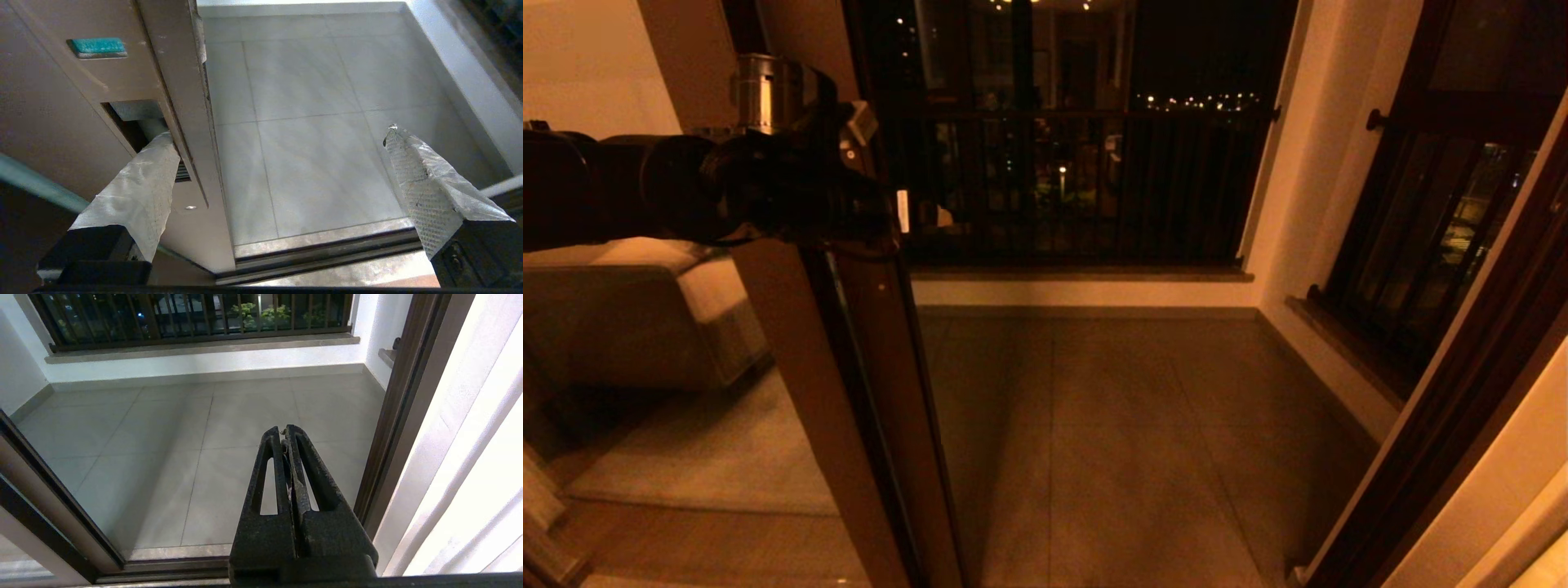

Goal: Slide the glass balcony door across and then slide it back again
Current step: Close the slid door

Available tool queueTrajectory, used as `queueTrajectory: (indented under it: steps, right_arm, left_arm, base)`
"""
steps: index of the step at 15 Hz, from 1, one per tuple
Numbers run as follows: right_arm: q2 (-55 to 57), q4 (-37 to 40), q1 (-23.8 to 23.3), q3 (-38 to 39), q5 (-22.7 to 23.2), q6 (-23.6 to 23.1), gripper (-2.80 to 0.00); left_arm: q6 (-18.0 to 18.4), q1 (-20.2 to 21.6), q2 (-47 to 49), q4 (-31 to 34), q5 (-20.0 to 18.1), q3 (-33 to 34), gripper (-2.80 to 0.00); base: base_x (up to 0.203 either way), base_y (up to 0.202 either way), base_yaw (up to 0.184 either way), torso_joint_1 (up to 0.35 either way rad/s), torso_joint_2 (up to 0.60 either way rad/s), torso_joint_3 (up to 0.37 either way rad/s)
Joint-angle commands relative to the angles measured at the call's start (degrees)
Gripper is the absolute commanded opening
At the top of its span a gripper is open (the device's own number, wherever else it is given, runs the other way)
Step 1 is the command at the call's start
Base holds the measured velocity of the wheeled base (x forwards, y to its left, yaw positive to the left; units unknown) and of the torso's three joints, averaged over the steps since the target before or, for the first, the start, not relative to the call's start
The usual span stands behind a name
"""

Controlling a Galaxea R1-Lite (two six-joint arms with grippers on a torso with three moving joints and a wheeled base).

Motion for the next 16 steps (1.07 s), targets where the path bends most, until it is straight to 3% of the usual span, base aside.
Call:
queueTrajectory:
  steps: [1, 16]
  right_arm:
    - [0.0, 0.02, 0.0, 0.0, -0.02, 0.02, -2.8]
    - [0.0, 0.02, 0.0, 0.0, -0.02, 0.02, -2.8]
  left_arm:
    - [0.0, -0.04, 0.34, -0.13, -0.19, -0.2, 0.0]
    - [0.14, -6.73, 2.71, -0.13, 0.42, -2.75, 0.0]
  base:
    - [0.0, 0.0, 0.0, 0.0, 0.0, 0.0]
    - [0.0, 0.0, 0.0, 0.0, 0.0, 0.0]
